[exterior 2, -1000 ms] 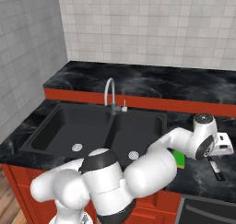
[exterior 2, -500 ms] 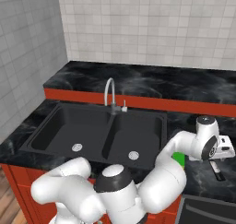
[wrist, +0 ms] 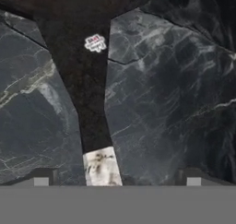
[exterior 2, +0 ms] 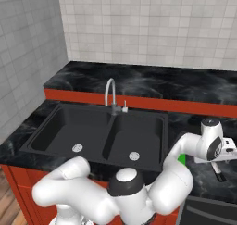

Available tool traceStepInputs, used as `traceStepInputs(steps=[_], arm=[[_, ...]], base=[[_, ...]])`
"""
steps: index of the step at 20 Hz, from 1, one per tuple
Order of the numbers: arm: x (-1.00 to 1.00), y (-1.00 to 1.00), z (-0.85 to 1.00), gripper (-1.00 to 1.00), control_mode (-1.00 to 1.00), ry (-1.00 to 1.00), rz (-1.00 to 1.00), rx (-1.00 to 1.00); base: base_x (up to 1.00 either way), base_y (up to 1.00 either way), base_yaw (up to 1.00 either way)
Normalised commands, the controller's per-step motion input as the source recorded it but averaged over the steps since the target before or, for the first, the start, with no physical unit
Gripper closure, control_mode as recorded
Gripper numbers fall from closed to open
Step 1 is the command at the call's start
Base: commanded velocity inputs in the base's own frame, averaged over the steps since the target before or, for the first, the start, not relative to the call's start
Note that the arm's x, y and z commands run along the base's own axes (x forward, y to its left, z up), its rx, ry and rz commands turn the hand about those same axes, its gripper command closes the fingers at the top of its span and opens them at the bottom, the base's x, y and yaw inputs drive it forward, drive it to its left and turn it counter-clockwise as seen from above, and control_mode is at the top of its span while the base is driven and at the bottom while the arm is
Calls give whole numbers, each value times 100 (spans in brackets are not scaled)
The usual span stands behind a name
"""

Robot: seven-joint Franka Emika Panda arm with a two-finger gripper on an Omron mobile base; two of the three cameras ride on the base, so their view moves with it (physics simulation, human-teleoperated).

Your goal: Pick the pan and sponge and place them into the sink. Then turn on the water.

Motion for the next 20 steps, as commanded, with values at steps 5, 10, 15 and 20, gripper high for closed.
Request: traceStepInputs(steps=[5, 10, 15, 20], arm=[[17, -22, -24, -100, -100, 3, 0, 0], [4, -11, -27, 100, -100, 1, 0, 0], [0, -7, -23, 100, -100, 0, 0, 1], [0, 0, -14, 100, -100, 0, 1, 3]], base=[[0, 0, 0], [0, 0, 0], [0, 0, 0], [0, 0, 0]])
